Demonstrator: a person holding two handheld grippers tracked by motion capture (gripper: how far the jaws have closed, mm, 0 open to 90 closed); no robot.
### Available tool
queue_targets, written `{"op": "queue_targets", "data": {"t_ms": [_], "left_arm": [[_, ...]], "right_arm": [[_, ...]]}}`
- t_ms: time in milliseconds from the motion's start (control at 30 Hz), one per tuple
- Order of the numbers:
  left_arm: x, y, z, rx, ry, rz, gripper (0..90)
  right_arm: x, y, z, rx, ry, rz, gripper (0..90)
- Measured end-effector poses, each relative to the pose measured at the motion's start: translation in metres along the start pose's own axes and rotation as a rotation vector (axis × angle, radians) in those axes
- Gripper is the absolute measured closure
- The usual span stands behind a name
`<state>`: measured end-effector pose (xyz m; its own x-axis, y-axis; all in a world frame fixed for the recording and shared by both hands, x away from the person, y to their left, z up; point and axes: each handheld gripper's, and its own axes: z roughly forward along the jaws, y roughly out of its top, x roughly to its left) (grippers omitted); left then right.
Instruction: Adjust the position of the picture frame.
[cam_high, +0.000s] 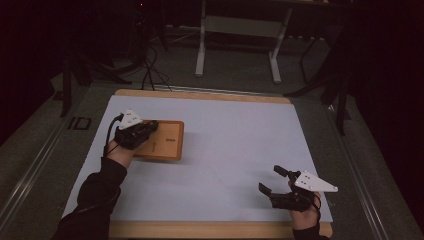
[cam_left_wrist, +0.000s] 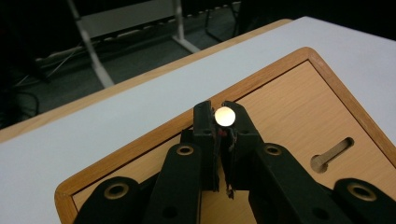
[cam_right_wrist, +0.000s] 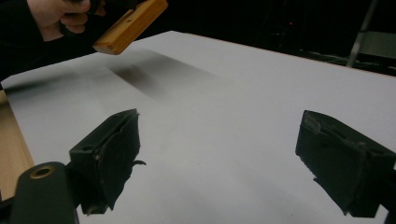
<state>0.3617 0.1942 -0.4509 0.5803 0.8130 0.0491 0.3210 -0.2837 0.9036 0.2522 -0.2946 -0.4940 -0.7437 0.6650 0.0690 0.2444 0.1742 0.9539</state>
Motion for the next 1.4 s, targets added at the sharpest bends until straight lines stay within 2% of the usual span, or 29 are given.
{"op": "queue_targets", "data": {"t_ms": [300, 333, 367, 567, 733, 967, 1233, 1400], "left_arm": [[-0.035, 0.030, 0.021, -0.011, -0.056, 0.032, 85.3], [-0.044, 0.035, 0.027, -0.011, -0.075, 0.042, 85.3], [-0.044, 0.035, 0.027, -0.011, -0.075, 0.042, 85.3], [-0.067, 0.042, 0.044, 0.003, -0.121, 0.055, 85.3], [-0.085, 0.042, 0.059, 0.022, -0.154, 0.057, 85.3], [-0.109, 0.034, 0.083, 0.076, -0.191, 0.095, 85.3], [-0.126, 0.025, 0.109, 0.130, -0.217, 0.110, 85.3], [-0.134, 0.022, 0.123, 0.143, -0.222, 0.107, 85.2]], "right_arm": [[-0.001, 0.001, -0.002, -0.010, 0.002, 0.000, 13.3], [-0.001, 0.001, -0.003, -0.011, 0.003, 0.000, 13.2], [-0.001, 0.001, -0.003, -0.011, 0.003, 0.000, 13.2], [-0.002, 0.001, -0.004, -0.017, 0.004, 0.001, 13.3], [-0.002, 0.002, -0.004, -0.018, 0.007, -0.001, 13.3], [-0.002, 0.002, -0.005, -0.021, 0.009, 0.002, 13.3], [-0.002, 0.001, -0.005, -0.021, 0.012, 0.001, 13.3], [-0.003, 0.001, -0.005, -0.022, 0.014, 0.002, 13.3]]}}
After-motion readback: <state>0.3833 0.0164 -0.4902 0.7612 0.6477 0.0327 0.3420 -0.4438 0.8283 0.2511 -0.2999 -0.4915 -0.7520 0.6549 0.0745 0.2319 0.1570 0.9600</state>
